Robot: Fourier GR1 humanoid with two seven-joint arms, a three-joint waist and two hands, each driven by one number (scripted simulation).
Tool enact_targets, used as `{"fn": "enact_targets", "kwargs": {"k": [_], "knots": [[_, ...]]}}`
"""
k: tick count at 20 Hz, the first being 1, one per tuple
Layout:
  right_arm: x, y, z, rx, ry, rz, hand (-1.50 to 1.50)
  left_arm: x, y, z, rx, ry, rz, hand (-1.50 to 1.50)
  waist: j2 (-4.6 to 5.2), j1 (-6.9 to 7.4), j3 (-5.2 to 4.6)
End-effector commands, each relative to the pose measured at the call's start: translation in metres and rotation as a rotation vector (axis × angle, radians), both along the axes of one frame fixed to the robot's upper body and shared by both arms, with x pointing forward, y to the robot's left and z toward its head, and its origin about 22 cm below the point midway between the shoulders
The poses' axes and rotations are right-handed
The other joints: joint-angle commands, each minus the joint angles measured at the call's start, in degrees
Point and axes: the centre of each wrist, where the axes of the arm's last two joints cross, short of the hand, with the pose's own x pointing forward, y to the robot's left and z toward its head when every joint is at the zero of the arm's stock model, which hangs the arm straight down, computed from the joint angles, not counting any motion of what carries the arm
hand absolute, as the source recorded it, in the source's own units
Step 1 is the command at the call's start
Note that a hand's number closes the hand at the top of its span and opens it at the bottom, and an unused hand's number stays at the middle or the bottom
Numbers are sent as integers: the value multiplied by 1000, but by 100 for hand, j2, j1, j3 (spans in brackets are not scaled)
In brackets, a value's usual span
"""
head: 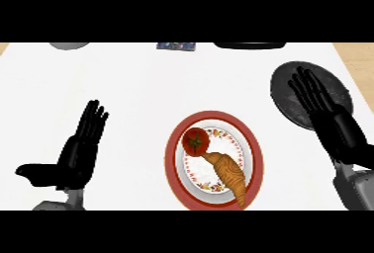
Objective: Pick the croissant from the plate and place it in the pan
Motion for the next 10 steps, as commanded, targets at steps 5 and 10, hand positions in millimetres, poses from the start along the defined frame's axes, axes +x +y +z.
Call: {"fn": "enact_targets", "kwargs": {"k": [5,10], "knots": [[-16,47,-43,111,363,120,150,-30,8,-54,-64,353,160,0,-19,210,195],[-79,47,-59,-197,127,-58,-150,-28,40,-46,-87,412,244,0,-148,-176,191]]}}
